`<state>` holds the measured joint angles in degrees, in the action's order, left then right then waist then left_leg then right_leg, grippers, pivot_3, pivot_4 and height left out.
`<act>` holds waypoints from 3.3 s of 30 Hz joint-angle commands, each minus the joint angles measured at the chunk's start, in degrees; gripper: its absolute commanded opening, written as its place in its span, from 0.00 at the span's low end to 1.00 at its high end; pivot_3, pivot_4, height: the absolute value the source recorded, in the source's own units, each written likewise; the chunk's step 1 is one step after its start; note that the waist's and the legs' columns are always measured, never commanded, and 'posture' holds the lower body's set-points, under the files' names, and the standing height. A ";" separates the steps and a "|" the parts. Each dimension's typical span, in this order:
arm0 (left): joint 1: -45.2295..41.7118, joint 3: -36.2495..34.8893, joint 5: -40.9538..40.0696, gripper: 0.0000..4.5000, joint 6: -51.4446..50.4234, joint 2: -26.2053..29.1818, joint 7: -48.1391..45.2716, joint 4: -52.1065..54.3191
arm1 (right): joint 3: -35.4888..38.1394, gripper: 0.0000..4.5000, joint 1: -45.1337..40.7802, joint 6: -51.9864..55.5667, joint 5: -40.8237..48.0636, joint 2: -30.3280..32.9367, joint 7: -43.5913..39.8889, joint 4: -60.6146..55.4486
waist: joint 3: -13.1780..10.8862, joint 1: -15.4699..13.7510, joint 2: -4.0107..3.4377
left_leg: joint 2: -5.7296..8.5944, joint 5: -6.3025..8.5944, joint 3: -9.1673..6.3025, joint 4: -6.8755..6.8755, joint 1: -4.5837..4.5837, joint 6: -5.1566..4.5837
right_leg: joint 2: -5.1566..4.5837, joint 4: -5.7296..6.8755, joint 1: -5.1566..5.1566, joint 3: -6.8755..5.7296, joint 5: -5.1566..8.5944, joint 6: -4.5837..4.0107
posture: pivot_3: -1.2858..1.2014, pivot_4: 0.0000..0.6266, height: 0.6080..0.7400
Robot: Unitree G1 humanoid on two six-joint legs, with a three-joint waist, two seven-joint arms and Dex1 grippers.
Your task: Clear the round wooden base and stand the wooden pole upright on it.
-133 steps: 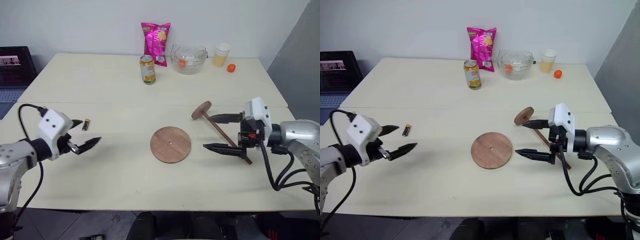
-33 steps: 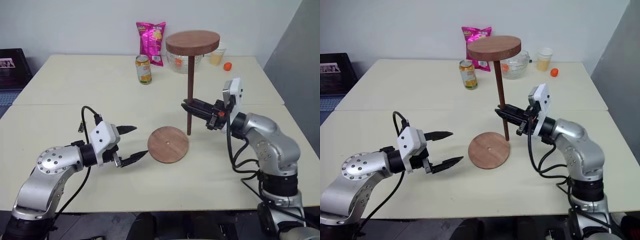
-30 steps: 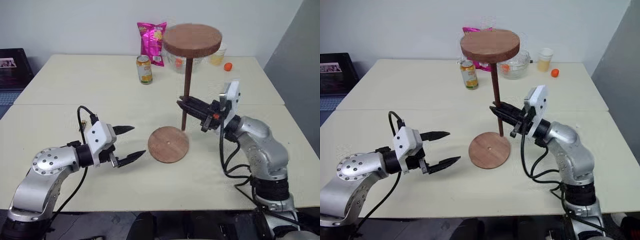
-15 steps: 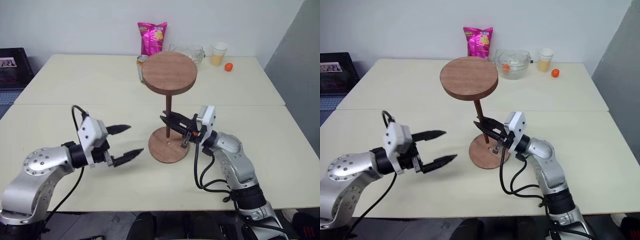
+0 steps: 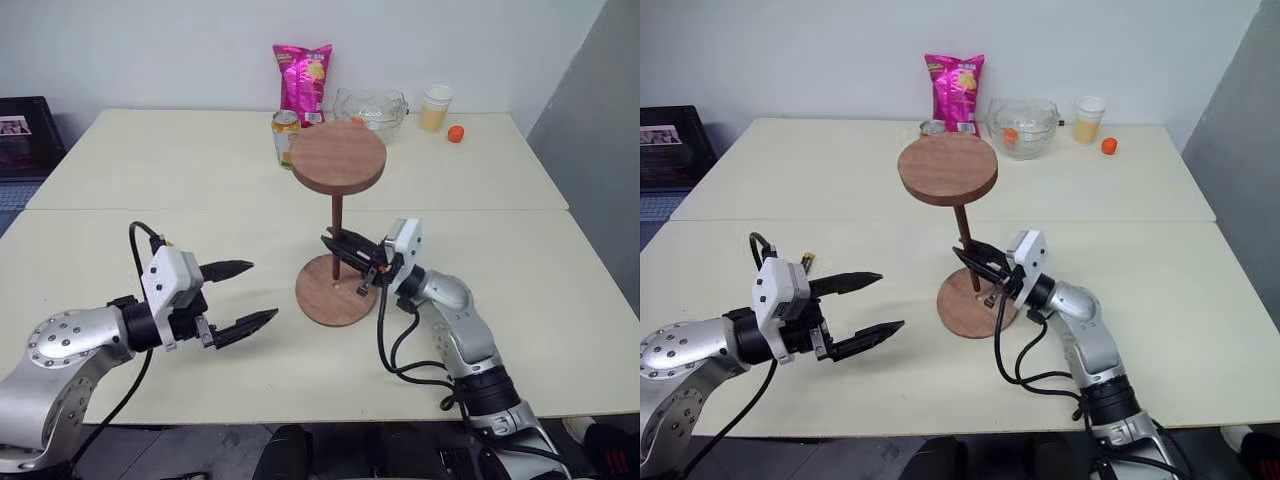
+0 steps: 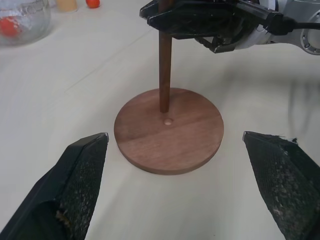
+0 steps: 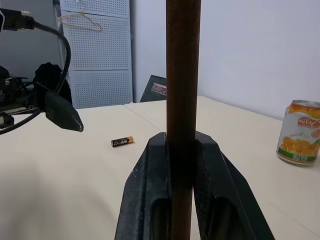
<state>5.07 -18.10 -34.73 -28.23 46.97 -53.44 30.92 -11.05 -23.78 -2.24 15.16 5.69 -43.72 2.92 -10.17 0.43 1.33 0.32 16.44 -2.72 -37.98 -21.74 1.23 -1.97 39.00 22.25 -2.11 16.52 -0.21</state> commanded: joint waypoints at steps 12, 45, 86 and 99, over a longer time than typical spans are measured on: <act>1.17 0.86 2.45 1.00 7.94 -0.66 -3.18 -1.44 | -0.68 0.05 -1.09 -3.58 -0.83 -0.64 -0.34 2.78 | 0.00 -0.03 0.00 | 0.00 0.00 -0.01 0.00 0.00 0.00 | 0.00 0.00 -0.01 0.00 0.00 0.00 | 0.52 0.24 1.00; 0.30 1.55 2.63 1.00 8.51 0.28 -4.79 -2.82 | -1.96 0.05 2.50 -3.38 -1.80 2.82 -1.80 2.21 | 0.03 -0.09 0.02 | 0.00 0.01 -0.01 0.00 0.04 -0.01 | 0.00 0.00 -0.05 -0.01 0.00 0.00 | 0.52 0.24 1.00; -0.05 2.71 3.85 1.00 10.57 -0.45 -4.47 -3.66 | -4.38 0.05 1.53 11.91 -7.20 7.31 4.28 8.83 | 0.92 -0.24 -0.22 | 0.00 0.03 -0.02 0.15 0.94 -0.03 | 0.00 -0.08 -0.88 0.01 0.06 -0.04 | 0.52 0.24 1.00; -0.44 2.86 3.83 1.00 10.18 -0.31 -4.30 -3.53 | -4.57 0.05 2.14 13.13 -7.59 8.61 4.84 10.87 | 1.29 -0.43 -0.36 | 0.00 0.04 -0.04 0.15 1.03 -0.05 | -0.01 -0.14 -0.90 -0.01 0.08 -0.05 | 0.52 0.24 1.00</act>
<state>5.26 -15.09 -30.84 -18.54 46.51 -58.03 26.58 -15.02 -25.21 5.68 12.06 11.13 -40.48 5.34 -8.88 0.00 0.97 0.33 16.48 -2.76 -37.83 -20.71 1.18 -1.98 38.86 21.34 -2.12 16.61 -0.26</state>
